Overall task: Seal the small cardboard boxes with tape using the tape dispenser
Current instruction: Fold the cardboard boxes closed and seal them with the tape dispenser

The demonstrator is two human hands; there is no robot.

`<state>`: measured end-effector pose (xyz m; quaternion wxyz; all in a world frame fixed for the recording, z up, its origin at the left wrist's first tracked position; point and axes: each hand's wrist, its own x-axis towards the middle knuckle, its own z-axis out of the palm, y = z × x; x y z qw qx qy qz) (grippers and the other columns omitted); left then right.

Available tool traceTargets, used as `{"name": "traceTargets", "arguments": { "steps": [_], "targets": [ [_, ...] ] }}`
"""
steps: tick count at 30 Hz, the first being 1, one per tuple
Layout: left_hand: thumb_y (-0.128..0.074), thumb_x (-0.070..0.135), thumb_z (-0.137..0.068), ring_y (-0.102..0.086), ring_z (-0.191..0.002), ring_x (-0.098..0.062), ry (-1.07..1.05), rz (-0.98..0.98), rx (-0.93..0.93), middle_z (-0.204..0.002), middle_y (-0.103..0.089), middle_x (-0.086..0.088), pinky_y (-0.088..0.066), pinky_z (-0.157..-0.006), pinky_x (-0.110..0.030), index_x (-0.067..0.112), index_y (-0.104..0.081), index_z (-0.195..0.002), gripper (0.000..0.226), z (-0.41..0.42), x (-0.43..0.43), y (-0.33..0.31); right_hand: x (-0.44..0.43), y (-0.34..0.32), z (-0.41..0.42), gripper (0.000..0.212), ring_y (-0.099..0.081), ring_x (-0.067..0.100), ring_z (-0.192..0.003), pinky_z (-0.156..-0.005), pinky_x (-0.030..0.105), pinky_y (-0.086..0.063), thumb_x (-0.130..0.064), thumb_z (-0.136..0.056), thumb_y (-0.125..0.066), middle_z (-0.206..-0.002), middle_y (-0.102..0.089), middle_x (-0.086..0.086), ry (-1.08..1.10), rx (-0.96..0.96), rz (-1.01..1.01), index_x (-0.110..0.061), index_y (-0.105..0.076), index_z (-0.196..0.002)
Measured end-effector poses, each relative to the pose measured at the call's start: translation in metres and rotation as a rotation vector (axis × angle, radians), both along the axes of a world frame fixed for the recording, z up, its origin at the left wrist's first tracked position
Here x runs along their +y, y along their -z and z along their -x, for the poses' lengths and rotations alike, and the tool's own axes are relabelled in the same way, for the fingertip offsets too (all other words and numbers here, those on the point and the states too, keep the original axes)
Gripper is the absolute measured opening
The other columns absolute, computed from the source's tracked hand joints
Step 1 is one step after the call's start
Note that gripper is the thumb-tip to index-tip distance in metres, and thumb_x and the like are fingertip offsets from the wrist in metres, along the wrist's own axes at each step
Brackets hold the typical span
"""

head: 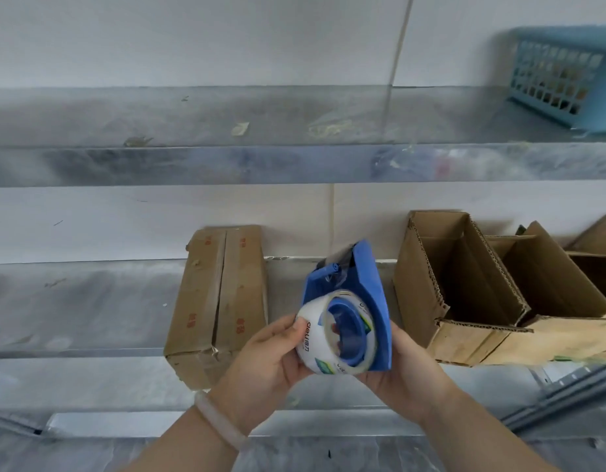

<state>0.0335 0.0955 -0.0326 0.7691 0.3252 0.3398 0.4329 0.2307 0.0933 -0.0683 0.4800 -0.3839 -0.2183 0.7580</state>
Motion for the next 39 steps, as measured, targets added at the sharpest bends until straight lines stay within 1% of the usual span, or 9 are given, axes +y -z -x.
{"name": "traceTargets", "arguments": {
  "steps": [4,8,12,15,19,22,26,30,39],
  "targets": [
    [-0.05,0.028,-0.087,-0.057,-0.118,-0.039,0.088,0.016,-0.056,-0.129,-0.057,-0.029,-0.051,-0.095,-0.047,-0.006,-0.058,-0.126,0.051,-0.005,-0.008,0.002,-0.006,-0.003,0.007,0.05,-0.051,0.035,-0.125,-0.11,0.051,-0.036,-0.041,-0.104,-0.035,-0.136,-0.054,0.021,0.003,0.126,-0.031,-0.005,-0.057,-0.132],
    [-0.053,0.037,-0.092,-0.062,-0.112,-0.034,0.099,0.038,0.037,-0.121,-0.064,-0.023,-0.054,-0.092,-0.045,0.003,-0.07,-0.111,0.044,-0.005,-0.012,0.004,-0.009,-0.012,-0.001,0.061,-0.064,0.031,-0.107,-0.094,0.046,-0.052,-0.047,-0.072,-0.08,-0.113,-0.068,0.016,-0.054,0.168,-0.152,-0.01,-0.068,-0.12],
    [-0.056,0.037,-0.084,-0.063,-0.099,-0.03,0.078,-0.005,0.244,-0.113,-0.066,-0.024,-0.057,-0.082,-0.041,0.002,-0.069,-0.107,0.043,-0.004,-0.01,0.002,-0.01,-0.015,-0.009,0.072,-0.052,0.042,-0.114,-0.098,0.054,-0.049,-0.041,-0.055,-0.093,-0.103,-0.065,0.02,-0.025,0.175,-0.181,-0.01,-0.07,-0.116],
    [-0.07,0.034,-0.074,-0.059,-0.087,-0.029,0.001,0.038,0.3,-0.102,-0.059,-0.03,-0.057,-0.067,-0.033,-0.004,-0.057,-0.111,0.055,-0.003,-0.008,0.006,-0.011,-0.019,-0.008,0.065,-0.069,0.034,-0.084,-0.078,0.049,-0.058,-0.039,-0.042,-0.098,-0.075,-0.068,0.014,0.041,0.227,-0.186,-0.008,-0.077,-0.095],
    [-0.071,0.03,-0.075,-0.062,-0.086,-0.031,-0.006,0.068,0.313,-0.103,-0.063,-0.025,-0.057,-0.066,-0.034,-0.002,-0.056,-0.116,0.054,-0.003,-0.01,0.009,-0.013,-0.029,-0.007,0.06,-0.057,0.018,-0.05,-0.059,0.04,-0.057,-0.042,-0.043,-0.097,-0.065,-0.057,0.008,0.011,0.188,-0.216,-0.011,-0.076,-0.09],
    [-0.069,0.034,-0.073,-0.068,-0.087,-0.027,-0.151,-0.053,0.404,-0.108,-0.067,-0.021,-0.058,-0.077,-0.037,0.008,-0.064,-0.112,0.047,0.001,-0.004,0.002,-0.012,-0.042,-0.01,0.074,-0.061,0.019,-0.058,-0.056,0.033,-0.054,-0.045,-0.044,-0.096,-0.079,-0.064,0.01,-0.063,-0.005,-0.279,-0.023,-0.073,-0.111],
    [-0.055,0.043,-0.082,-0.069,-0.091,-0.024,-0.155,-0.025,0.232,-0.105,-0.072,-0.013,-0.058,-0.074,-0.037,0.009,-0.067,-0.113,0.047,0.012,0.015,-0.028,-0.013,-0.056,-0.013,0.094,-0.066,0.025,-0.107,-0.077,0.031,-0.057,-0.042,-0.052,-0.092,-0.125,-0.064,-0.002,-0.189,-0.332,-0.399,-0.032,-0.05,-0.135],
    [-0.055,0.034,-0.091,-0.066,-0.068,-0.017,-0.005,-0.021,0.316,-0.074,-0.069,-0.007,-0.06,-0.071,-0.036,0.013,-0.074,-0.079,0.031,0.021,0.017,-0.045,-0.018,-0.069,-0.009,0.086,-0.067,0.016,-0.105,-0.078,0.026,-0.056,-0.044,-0.054,-0.09,-0.114,-0.066,-0.015,-0.263,-0.599,-0.519,-0.041,-0.049,-0.129],
    [-0.056,0.021,-0.096,-0.064,-0.074,-0.021,-0.06,-0.022,0.454,-0.089,-0.067,-0.016,-0.053,-0.058,-0.026,0.006,-0.073,-0.097,0.022,0.037,0.019,-0.035,-0.02,-0.073,-0.009,0.066,-0.067,0.015,-0.103,-0.085,0.029,-0.056,-0.018,-0.069,-0.081,-0.111,-0.067,-0.009,-0.372,-0.75,-0.625,-0.056,-0.055,-0.116]
  ]
}}
